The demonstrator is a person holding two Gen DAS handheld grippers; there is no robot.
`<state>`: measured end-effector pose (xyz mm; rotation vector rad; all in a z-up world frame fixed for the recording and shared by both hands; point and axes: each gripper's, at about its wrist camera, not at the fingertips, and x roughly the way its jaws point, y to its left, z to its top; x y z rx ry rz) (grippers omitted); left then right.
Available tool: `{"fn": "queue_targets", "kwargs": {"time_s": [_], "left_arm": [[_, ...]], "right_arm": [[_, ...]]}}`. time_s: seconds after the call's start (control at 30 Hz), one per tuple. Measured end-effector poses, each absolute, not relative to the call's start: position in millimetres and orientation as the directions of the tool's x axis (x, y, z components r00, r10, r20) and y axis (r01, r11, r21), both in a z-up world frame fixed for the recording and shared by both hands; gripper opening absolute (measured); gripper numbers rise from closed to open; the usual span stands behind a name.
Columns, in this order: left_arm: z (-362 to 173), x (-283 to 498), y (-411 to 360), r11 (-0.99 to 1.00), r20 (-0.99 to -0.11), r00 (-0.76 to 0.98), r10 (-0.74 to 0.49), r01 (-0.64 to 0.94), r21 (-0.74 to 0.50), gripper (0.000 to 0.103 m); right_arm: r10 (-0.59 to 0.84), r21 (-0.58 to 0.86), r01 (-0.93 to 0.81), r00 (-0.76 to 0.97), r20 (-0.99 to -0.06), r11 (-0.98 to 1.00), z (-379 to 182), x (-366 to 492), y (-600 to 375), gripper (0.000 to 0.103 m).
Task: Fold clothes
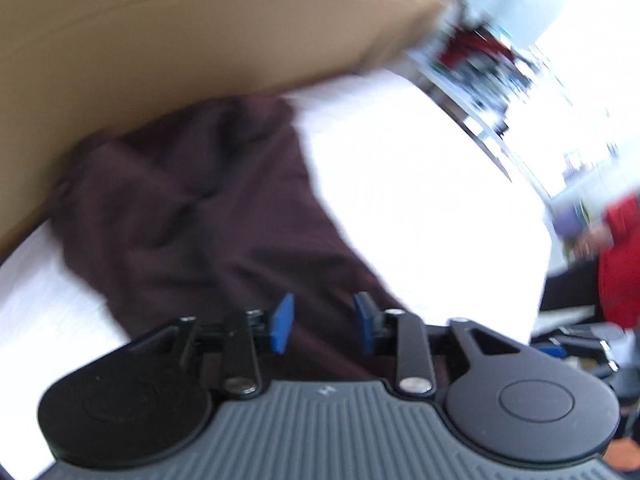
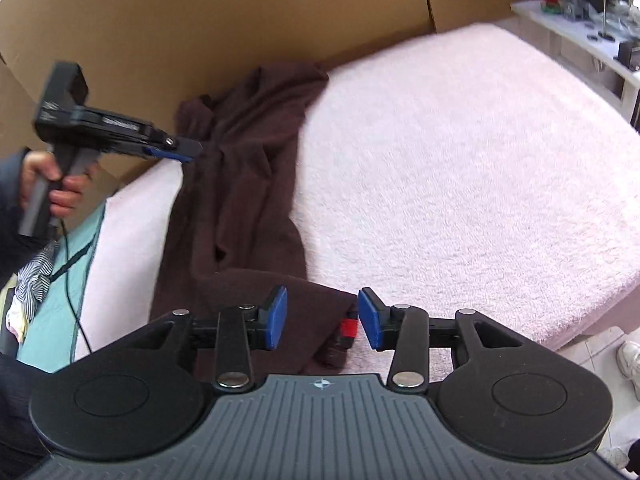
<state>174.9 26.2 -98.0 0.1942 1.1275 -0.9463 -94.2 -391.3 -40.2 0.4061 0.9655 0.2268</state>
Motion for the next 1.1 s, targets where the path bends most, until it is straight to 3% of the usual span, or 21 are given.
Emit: {"fn": "queue_targets", "kwargs": {"time_s": [0.13,0.23,0.27,0.3,0.37,0.4,0.57,0.7,0.77,0.83,0.9,0.97,1.1], "left_arm": [[-111.3,165.8,-15.9,0.602,-0.879,0.147,-0.453,0.778,-0.180,0.055],[-128.8,170.7,-33.8,0.614,-0.909,0.144,-0.390,0.777,-0.140,0.043],[-134.7,172.4,-39.6,0.617,-0.919,0.143,-0.369,0.776,-0.127,0.014],[-140.6,174.1,-45.5,0.621,-0.927,0.141,-0.347,0.776,-0.114,0.000],[-138.7,177.9,-41.9,0.640,-0.912,0.132,-0.388,0.751,-0.164,0.000],[-134.1,179.8,-37.7,0.651,-0.895,0.127,-0.428,0.730,-0.208,0.000],[-110.5,203.0,0.5,0.707,-0.784,0.170,-0.597,0.573,-0.414,0.000],[-126.1,213.9,-1.1,0.754,-0.792,0.209,-0.573,0.512,-0.411,0.000],[-141.9,207.6,-10.2,0.760,-0.820,0.180,-0.543,0.521,-0.389,0.000],[-153.1,197.7,-15.8,0.757,-0.838,0.155,-0.523,0.537,-0.373,0.008],[-148.1,193.3,-7.9,0.748,-0.824,0.156,-0.545,0.533,-0.394,0.038],[-131.4,190.5,9.0,0.745,-0.801,0.189,-0.568,0.533,-0.402,0.053],[-107.9,190.9,40.4,0.752,-0.790,0.236,-0.567,0.539,-0.379,0.053]], "right_arm": [[0.391,0.465,0.004,0.534,-0.749,0.885,-53.2,-91.3,-396.4,0.044],[0.397,0.467,-0.002,0.531,-0.749,0.884,-51.0,-99.0,-400.0,0.044],[0.402,0.472,-0.001,0.527,-0.749,0.881,-50.0,-101.5,-401.1,0.041],[0.408,0.479,0.001,0.523,-0.748,0.878,-51.3,-101.8,-400.9,0.030],[0.408,0.481,0.006,0.521,-0.750,0.877,-50.3,-104.0,-402.2,0.010],[0.416,0.494,0.007,0.527,-0.741,0.870,-46.8,-106.9,-404.4,0.008],[0.479,0.561,-0.073,0.616,-0.626,0.825,2.3,-140.4,-409.8,0.008],[0.567,0.560,-0.225,0.601,-0.564,0.797,33.2,-161.7,-387.8,0.008],[0.589,0.535,-0.275,0.540,-0.601,0.799,26.9,-161.6,-370.0,0.008],[0.594,0.521,-0.289,0.470,-0.653,0.803,8.0,-157.1,-352.8,0.008],[0.578,0.511,-0.270,0.425,-0.697,0.816,-14.6,-153.4,-342.1,0.008],[0.569,0.526,-0.226,0.425,-0.704,0.820,-24.0,-154.5,-343.0,0.008],[0.603,0.639,-0.140,0.527,-0.599,0.757,-3.4,-161.3,-373.0,0.008]]}}
